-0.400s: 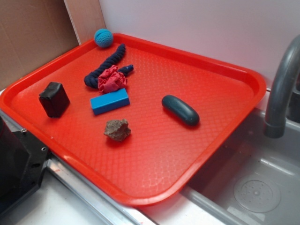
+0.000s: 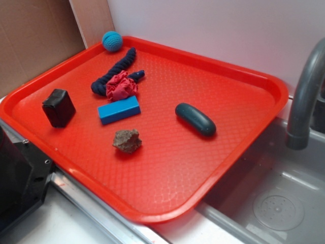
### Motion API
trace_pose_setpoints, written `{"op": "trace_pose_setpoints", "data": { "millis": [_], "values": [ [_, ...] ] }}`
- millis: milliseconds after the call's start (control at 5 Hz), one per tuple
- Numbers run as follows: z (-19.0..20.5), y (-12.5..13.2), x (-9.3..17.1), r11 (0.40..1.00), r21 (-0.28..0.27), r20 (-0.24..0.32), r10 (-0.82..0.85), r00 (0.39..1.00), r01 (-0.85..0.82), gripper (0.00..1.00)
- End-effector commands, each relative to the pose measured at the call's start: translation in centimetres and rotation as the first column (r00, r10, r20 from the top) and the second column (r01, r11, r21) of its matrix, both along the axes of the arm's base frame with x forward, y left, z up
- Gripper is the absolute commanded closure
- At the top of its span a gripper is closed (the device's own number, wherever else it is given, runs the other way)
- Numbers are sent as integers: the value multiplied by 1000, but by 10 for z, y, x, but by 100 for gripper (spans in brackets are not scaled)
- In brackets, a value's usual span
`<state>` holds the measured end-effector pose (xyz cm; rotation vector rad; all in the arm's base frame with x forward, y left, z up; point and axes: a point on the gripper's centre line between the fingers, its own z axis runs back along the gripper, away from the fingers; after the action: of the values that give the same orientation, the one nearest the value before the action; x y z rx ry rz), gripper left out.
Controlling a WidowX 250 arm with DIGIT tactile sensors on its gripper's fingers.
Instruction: Grab the rock.
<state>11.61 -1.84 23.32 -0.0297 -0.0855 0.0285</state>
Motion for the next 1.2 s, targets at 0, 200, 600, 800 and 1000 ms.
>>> {"op": "trace_pose_setpoints", "data": {
  "millis": [0, 200, 600, 800, 1000],
  "values": [
    [-77, -74, 22, 877, 41, 35, -481, 876, 479, 0],
    [-77, -74, 22, 877, 41, 35, -481, 876, 479, 0],
    [-127, -49, 45, 862, 33, 2, -507, 862, 506, 0],
    [-177, -49, 54, 793, 79, -59, -602, 797, 605, 0],
    [-206, -69, 64, 730, 74, -40, -679, 733, 680, 0]
  ]
}}
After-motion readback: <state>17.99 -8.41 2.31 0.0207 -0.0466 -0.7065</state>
